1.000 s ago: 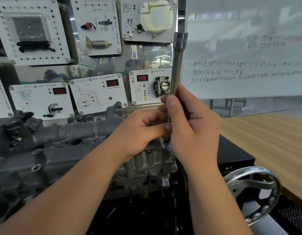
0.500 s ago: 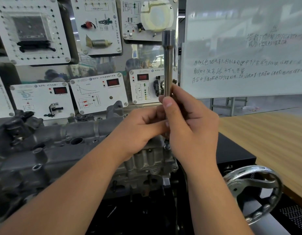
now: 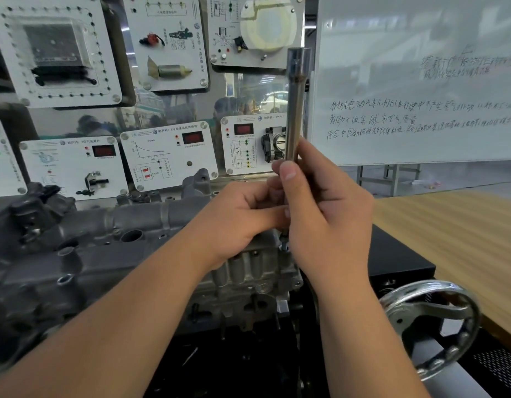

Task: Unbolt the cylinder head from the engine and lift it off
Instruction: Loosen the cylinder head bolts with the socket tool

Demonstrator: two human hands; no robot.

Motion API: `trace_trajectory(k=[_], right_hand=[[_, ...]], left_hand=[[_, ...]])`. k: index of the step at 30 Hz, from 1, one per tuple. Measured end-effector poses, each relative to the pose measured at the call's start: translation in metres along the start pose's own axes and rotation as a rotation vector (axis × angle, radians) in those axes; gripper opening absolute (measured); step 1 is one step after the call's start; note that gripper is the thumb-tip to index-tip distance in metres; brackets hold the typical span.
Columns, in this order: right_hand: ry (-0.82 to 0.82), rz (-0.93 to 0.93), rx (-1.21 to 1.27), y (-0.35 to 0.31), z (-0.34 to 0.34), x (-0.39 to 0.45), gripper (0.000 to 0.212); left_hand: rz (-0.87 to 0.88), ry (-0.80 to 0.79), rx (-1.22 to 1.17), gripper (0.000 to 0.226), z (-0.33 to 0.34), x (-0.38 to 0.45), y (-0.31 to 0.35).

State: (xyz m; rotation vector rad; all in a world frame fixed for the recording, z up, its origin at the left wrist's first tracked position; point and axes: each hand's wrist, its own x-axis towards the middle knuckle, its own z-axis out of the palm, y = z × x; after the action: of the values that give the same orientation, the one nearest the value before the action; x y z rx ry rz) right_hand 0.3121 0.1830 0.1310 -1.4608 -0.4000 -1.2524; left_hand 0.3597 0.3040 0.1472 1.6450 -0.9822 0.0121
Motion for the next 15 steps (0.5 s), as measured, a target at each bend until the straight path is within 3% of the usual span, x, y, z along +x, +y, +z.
trace_trajectory(k=[2, 5, 8, 10, 12, 15], right_hand=[[-0.036, 0.009, 0.011, -0.0006, -0.0021, 0.0006, 0.044], [-0.039, 0.037, 0.031, -0.0010, -0.0027, 0.0021, 0.033], [0.026, 0.035, -0.007, 0.0001, -0.0024, 0.0024, 0.022], [0.057, 0.015, -0.037, -0.0005, -0.0030, 0.0017, 0.019], [0.046, 0.020, -0.049, -0.0009, -0.0036, 0.0014, 0.025], [0.026, 0.044, -0.027, -0.0008, -0.0047, 0.0022, 0.035]], left_hand=[[0.014, -0.013, 0.005, 0.026, 0.0008, 0.0002, 0.0001], [0.033, 0.045, 0.070, 0.021, 0.0028, 0.0025, 0.0020], [0.019, 0.090, 0.123, 0.033, 0.0036, 0.0043, 0.0011], [0.019, 0.102, 0.098, 0.024, 0.0022, 0.0037, -0.0008], [0.015, 0.065, 0.051, 0.013, 0.0011, 0.0024, -0.0014], [-0.001, 0.013, 0.053, 0.019, 0.0012, 0.0010, -0.0023]])
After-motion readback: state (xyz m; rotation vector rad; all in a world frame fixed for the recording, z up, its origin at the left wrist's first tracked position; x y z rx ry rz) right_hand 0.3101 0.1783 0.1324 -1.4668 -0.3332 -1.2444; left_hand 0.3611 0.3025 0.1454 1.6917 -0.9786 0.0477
